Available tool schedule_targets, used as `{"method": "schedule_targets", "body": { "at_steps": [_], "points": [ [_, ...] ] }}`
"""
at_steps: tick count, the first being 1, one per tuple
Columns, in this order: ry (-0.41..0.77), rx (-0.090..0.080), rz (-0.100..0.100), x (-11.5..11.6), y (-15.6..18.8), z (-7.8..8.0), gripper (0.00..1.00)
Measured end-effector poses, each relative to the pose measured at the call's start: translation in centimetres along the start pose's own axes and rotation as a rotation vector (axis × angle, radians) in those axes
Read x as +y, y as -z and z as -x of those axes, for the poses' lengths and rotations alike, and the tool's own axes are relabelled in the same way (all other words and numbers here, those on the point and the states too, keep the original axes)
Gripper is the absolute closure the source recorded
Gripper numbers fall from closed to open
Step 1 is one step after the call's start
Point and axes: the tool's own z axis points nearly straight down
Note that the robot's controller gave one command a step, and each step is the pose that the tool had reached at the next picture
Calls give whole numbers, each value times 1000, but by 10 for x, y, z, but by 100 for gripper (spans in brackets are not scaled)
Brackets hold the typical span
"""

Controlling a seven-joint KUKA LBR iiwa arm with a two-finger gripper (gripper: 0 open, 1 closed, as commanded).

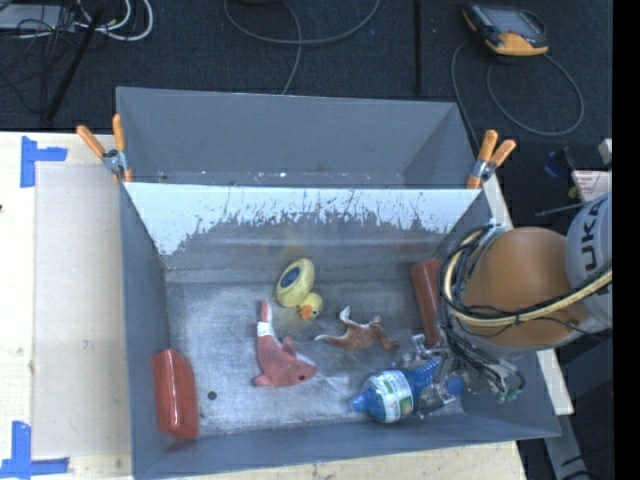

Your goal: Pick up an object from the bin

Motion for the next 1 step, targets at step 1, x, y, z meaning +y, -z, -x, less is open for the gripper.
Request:
{"method": "schedule_targets", "body": {
  "at_steps": [1],
  "points": [
    [-2,1,0,0,20,0,100]
  ]
}}
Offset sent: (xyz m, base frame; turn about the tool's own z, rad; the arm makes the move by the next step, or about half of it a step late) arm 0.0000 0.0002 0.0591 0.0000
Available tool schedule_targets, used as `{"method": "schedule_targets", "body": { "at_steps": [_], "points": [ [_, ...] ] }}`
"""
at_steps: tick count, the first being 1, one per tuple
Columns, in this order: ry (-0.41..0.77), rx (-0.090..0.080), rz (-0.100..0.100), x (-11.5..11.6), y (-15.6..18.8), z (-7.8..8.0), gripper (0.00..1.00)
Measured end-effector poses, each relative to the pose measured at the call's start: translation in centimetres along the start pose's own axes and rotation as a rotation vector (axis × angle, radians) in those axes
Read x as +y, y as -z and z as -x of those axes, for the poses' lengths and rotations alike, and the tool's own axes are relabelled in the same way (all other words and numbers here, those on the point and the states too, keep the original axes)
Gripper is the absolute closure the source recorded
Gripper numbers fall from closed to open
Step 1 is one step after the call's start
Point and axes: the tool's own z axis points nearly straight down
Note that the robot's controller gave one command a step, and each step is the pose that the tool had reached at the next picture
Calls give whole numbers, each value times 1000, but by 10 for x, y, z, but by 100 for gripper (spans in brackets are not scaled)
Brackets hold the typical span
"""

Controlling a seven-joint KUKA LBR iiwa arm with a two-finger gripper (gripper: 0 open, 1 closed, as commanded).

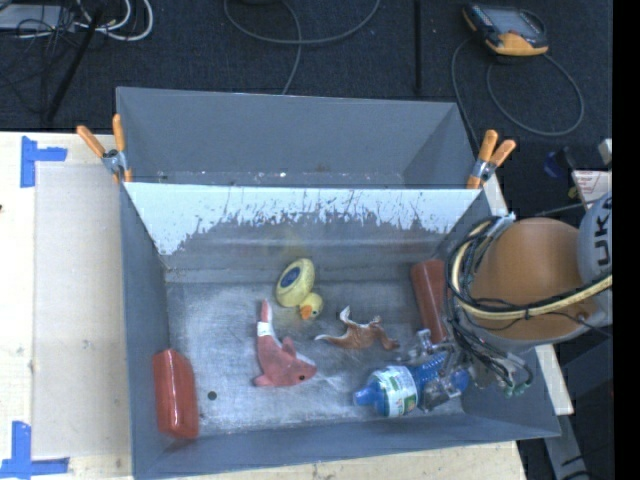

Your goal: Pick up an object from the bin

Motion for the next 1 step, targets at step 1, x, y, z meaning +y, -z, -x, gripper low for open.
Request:
{"method": "schedule_targets", "body": {
  "at_steps": [1],
  "points": [
    [0,-6,-3,0,15,1,100]
  ]
}}
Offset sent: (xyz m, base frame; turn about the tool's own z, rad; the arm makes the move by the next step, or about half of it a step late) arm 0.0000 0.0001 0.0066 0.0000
